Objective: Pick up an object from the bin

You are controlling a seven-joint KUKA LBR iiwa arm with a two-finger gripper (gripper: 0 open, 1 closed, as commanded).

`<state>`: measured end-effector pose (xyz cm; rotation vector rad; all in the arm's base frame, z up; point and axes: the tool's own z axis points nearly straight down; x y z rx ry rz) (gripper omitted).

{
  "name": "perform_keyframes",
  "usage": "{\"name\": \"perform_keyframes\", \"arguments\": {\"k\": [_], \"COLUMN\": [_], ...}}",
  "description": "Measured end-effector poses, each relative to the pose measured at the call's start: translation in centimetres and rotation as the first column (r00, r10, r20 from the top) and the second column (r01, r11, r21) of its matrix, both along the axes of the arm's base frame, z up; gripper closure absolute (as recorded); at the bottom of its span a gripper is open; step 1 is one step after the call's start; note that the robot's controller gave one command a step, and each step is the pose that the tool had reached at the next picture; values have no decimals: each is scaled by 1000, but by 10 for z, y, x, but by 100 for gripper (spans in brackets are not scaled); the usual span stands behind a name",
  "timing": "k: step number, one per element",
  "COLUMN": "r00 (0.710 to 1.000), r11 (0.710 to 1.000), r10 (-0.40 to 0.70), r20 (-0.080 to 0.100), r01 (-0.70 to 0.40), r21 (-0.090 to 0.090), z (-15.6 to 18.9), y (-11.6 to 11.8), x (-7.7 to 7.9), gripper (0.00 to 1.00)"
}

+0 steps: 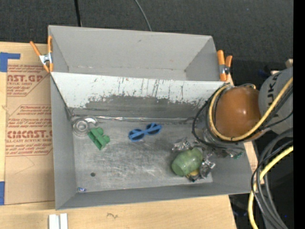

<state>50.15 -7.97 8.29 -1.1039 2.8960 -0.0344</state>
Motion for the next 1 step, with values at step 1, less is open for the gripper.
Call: {"name": "perform_keyframes", "arguments": {"k": [1], "r00": [999], "r11": [999], "r10": [33], "r20": [7], "r01": [-33], "r21": [12], "z": [-2], "y": [-17], "x": [-5], "gripper": [0]}}
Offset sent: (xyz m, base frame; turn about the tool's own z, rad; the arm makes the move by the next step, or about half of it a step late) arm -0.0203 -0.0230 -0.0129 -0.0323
